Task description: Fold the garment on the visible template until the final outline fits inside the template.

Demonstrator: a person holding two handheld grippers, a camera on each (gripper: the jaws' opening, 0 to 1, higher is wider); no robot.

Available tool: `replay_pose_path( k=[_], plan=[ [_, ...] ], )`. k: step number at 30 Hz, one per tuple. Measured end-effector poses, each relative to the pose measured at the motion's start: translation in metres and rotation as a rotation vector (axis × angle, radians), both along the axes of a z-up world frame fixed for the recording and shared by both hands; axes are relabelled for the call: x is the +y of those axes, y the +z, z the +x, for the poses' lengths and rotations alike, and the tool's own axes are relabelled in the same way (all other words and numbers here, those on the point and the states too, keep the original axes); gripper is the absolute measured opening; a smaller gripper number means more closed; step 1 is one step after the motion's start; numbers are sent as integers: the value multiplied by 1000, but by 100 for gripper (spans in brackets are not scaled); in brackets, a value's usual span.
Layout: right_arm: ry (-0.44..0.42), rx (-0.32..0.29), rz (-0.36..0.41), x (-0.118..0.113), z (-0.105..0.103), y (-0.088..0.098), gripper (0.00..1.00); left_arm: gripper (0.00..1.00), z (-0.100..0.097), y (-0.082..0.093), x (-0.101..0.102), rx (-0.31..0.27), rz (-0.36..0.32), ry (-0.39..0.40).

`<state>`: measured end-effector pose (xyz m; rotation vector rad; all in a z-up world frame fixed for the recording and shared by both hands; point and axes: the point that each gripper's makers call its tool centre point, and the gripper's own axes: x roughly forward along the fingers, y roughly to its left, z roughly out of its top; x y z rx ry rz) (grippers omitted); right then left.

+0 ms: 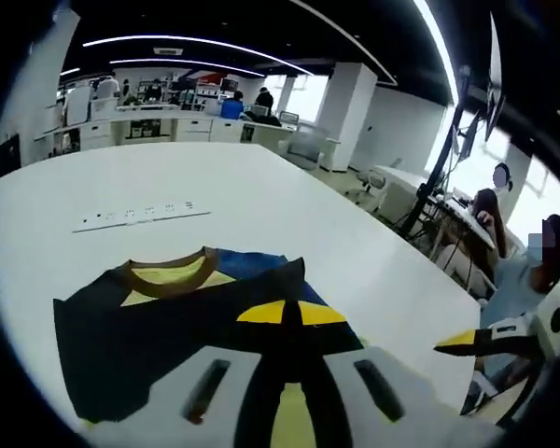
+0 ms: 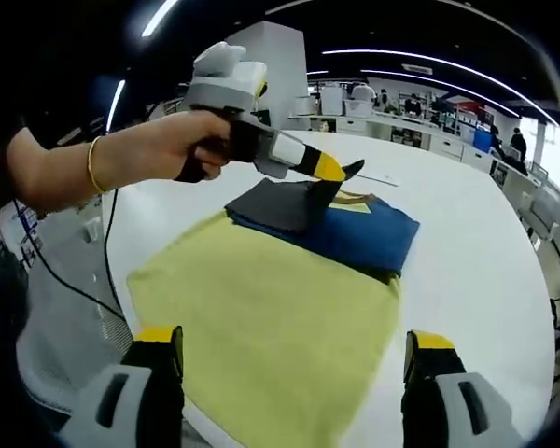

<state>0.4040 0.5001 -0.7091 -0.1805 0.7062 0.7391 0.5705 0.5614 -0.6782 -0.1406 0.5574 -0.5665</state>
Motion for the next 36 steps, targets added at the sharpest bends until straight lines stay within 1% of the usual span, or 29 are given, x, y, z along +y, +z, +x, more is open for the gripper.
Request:
replay_pose_path(
  k=[10,14,15,16,17,18,20,22,24,26,29,32,33,36],
  plan=[
    [-17,18,8,-7,1,-8,99,0,-2,-35,-21,61,35,-27],
    [-1,29,-6,-8,0,-12,99,0,-1,-46,-27,84,40,-30],
    [3,30,-9,-8,0,-12,99,1,-1,-48,-28,83,40,-34],
    [4,30,-9,-8,0,-12,99,2,0,-48,-34,60,35,-72],
    [7,29,-7,-8,1,-12,99,4,-1,-48,-38,49,20,-91],
    [8,29,-6,-8,1,-12,99,6,-3,-51,-39,61,13,-97],
    [7,29,-4,-9,2,-12,99,6,-7,-51,-43,43,20,-132],
    [9,31,7,-8,2,-12,99,13,-10,-54,-43,23,42,-150],
    [14,34,15,-6,2,-12,99,22,-12,-54,-43,18,29,-157],
    [21,35,23,-5,1,-12,99,25,-13,-53,-43,17,19,-167],
    [33,40,38,-3,0,-11,99,36,-16,-44,-41,-15,5,-186],
    [53,45,45,-1,-1,-10,99,46,-16,-37,-34,-42,-2,-187],
    [61,47,44,-1,-2,-10,99,50,-16,-34,-32,-50,-3,-187],
    [80,49,34,-2,-2,-10,99,57,-17,-28,-21,-72,-1,-186]
  ],
)
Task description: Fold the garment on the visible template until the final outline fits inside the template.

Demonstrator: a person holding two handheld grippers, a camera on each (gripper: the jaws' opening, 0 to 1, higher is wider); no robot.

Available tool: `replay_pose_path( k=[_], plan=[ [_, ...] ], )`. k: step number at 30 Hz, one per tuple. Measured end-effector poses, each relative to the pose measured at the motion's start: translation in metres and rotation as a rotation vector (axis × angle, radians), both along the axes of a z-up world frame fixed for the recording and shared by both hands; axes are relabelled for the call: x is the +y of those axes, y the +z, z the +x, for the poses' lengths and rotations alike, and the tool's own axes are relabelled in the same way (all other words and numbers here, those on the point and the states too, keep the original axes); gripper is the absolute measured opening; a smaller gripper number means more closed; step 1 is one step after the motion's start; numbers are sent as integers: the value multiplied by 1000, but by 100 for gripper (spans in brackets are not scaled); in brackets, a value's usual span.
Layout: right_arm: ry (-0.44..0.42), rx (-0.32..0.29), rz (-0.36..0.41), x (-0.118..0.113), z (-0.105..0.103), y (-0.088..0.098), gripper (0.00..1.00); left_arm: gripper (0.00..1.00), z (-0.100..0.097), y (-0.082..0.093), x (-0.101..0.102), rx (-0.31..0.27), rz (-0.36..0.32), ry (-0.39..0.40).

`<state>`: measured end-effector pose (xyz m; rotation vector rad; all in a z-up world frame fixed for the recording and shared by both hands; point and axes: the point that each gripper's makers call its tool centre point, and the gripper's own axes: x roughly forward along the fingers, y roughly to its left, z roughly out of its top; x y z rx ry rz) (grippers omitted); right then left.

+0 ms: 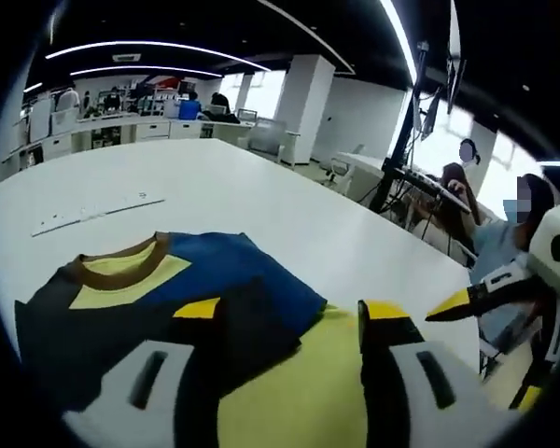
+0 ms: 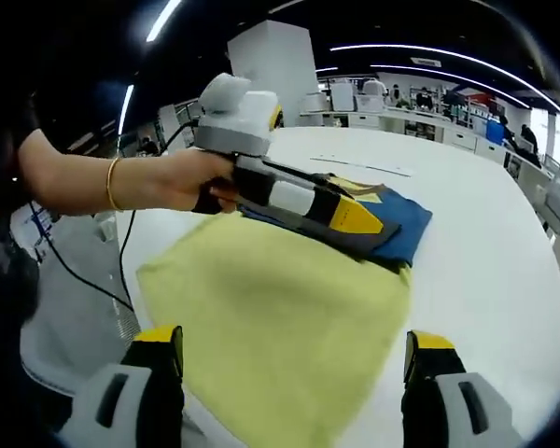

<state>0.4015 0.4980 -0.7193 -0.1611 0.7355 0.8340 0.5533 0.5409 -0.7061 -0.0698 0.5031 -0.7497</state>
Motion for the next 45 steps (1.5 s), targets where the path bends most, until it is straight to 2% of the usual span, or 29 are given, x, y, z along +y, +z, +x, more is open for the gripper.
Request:
replay_pose_path(
  k=[9,18,23,26,33,40,45],
  plan=[
    [121,18,-36,4,-9,1,99,70,-9,12,42,-38,2,31],
    [191,50,-42,14,-21,-5,99,83,-25,18,74,-44,12,59],
    [213,63,-56,14,-27,-10,99,89,-37,18,88,-25,-11,59],
    [220,68,-69,13,-31,-13,99,91,-45,17,96,-25,5,49],
    [243,86,-116,7,-39,-23,99,97,-63,12,118,-12,-16,46],
    [246,92,-128,9,-46,-28,99,99,-85,8,138,3,-37,56],
    [247,95,-128,9,-51,-31,99,99,-105,3,149,11,-12,27]
  ],
)
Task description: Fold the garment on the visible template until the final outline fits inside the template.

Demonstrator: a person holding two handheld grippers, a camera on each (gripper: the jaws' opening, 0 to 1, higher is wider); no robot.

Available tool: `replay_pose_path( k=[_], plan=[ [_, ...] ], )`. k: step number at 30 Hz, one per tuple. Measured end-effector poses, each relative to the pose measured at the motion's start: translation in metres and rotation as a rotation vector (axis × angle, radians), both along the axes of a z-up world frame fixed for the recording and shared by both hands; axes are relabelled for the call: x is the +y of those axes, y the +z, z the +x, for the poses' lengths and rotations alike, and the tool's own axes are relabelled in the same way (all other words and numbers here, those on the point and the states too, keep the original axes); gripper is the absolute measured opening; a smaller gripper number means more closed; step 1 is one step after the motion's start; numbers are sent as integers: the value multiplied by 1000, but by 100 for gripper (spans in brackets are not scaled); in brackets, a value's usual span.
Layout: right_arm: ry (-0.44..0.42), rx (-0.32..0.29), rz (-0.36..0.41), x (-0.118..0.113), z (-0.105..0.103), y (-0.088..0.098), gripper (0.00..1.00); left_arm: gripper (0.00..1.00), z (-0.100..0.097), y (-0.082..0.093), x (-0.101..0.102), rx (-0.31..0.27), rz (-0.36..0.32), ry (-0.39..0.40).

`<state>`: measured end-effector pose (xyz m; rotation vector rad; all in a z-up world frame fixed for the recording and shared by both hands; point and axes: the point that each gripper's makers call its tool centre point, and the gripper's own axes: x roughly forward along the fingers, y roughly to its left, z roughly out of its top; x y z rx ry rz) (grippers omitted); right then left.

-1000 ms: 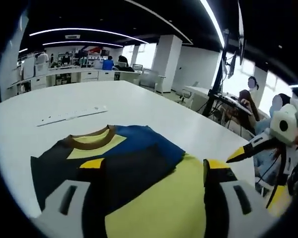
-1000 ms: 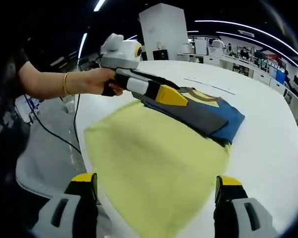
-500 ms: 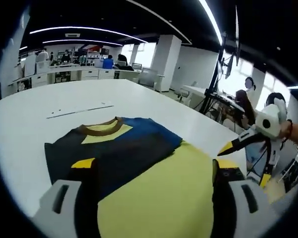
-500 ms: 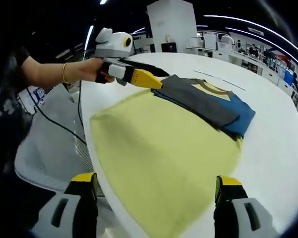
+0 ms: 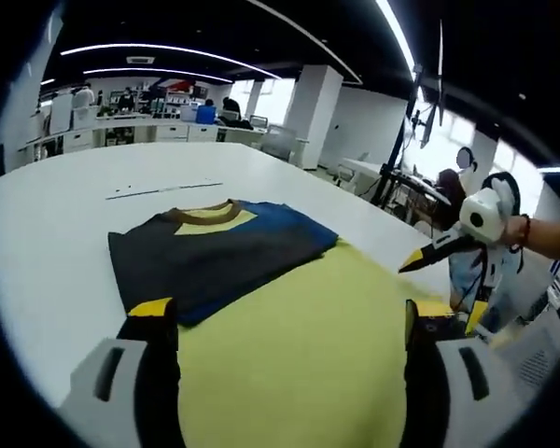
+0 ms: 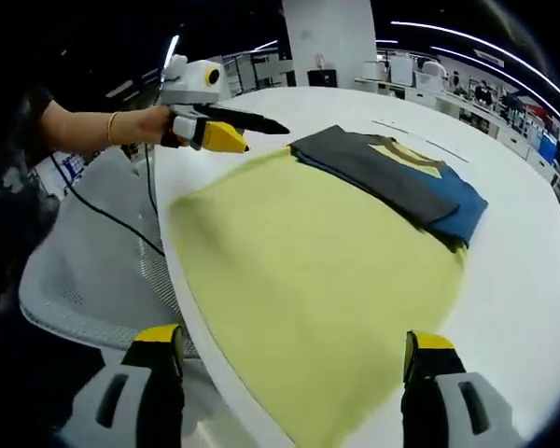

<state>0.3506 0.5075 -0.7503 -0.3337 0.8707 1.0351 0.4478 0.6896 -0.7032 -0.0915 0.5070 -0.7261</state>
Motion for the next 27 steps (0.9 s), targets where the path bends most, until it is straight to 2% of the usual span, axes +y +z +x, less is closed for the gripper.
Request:
replay_pose_path(
  k=[2,8,14,17,23,27],
  plan=[
    [-5,1,2,-1,-1,-2,99,99,-7,-2,6,2,13,-5],
    [-28,-1,3,-4,-5,-8,97,94,-26,-2,14,9,-5,4],
    [-31,-31,-6,-8,-4,-10,89,91,-47,-9,16,19,25,-23],
    [-38,-27,5,-9,-6,-11,89,88,-57,-15,17,27,51,-31],
    [-33,-37,-20,-12,-9,-15,87,85,-80,-23,16,27,97,-58],
    [-28,-45,-35,-13,-10,-18,85,83,-95,-36,22,55,148,-81]
  ],
)
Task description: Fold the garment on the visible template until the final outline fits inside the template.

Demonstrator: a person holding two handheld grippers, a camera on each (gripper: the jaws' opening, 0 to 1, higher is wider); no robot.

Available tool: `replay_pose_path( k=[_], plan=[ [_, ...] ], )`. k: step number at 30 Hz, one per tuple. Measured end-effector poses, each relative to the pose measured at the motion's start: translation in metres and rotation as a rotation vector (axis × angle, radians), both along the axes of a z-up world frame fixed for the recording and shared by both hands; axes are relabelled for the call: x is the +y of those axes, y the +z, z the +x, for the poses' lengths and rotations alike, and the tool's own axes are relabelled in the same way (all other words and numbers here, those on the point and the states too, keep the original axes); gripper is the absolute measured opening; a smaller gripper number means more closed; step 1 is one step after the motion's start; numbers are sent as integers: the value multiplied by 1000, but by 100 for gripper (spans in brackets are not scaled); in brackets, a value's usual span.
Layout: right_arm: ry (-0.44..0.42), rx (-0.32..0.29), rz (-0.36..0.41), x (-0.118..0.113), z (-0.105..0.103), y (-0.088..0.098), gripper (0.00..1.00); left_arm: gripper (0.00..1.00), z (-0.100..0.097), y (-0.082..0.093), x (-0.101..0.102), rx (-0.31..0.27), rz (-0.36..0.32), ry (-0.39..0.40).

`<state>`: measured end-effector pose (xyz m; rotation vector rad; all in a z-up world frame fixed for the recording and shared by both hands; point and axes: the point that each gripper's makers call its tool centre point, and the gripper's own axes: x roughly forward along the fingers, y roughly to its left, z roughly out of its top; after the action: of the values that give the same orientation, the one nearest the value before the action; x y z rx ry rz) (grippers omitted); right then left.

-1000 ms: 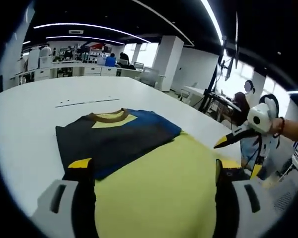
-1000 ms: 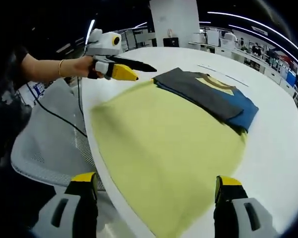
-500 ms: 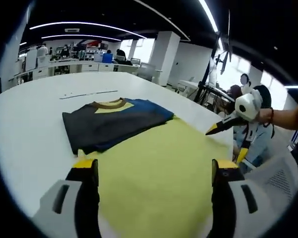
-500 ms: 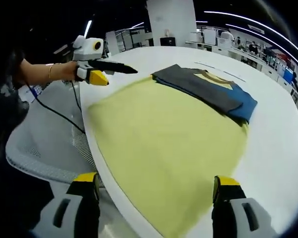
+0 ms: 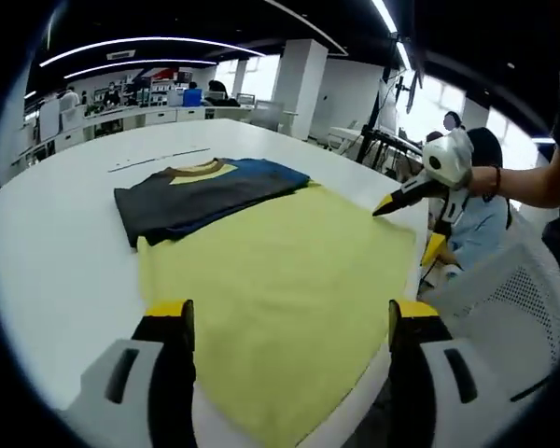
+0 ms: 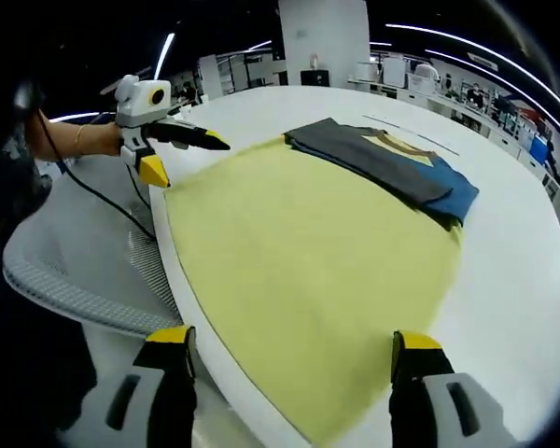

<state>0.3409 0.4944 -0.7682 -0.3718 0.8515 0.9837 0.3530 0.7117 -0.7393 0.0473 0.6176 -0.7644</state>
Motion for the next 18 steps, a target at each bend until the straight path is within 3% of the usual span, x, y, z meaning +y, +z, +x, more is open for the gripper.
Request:
replay_pose_path(
  k=[18],
  plan=[
    [41,-38,-88,-8,-5,-9,72,72,-27,-25,10,43,123,-62]
  ],
)
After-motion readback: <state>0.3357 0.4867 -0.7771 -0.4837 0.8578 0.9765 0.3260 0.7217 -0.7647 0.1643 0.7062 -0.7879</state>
